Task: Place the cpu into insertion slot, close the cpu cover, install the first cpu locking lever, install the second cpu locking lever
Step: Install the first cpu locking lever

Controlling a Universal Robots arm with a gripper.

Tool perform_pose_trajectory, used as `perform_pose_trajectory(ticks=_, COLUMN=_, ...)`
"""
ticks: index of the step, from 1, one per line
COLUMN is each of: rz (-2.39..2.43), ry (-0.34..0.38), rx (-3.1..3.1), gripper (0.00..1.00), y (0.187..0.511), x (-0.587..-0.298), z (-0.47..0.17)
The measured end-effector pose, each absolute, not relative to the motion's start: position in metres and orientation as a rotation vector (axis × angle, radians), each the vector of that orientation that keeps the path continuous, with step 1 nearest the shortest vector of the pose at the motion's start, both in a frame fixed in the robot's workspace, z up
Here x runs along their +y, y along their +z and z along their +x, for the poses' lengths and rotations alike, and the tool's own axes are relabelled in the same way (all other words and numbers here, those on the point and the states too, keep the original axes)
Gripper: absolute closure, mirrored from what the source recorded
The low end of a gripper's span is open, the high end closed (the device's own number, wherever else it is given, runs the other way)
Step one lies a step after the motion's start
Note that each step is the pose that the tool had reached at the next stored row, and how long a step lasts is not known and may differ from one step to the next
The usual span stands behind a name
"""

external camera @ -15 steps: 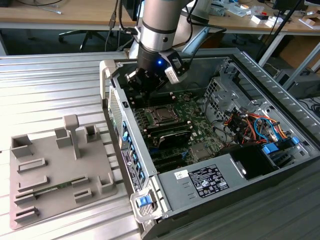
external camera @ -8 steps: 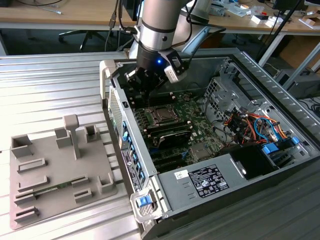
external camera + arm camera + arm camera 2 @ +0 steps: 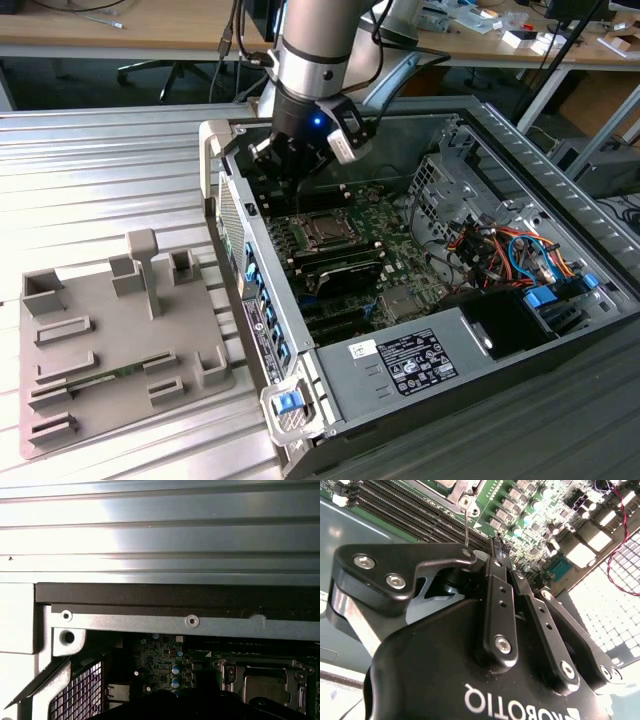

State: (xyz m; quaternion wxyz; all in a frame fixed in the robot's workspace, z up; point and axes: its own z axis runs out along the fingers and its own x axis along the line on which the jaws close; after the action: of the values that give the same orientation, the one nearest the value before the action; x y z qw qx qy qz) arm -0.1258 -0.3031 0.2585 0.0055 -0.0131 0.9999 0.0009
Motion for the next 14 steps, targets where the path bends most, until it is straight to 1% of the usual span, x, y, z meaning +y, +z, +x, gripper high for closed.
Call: perform_pose_trajectory(ticks=14, rz=-0.041, ry=0.003, rx=3.13, gripper=0.89, y=0.2585, x=-0.3025, z=-0.1213)
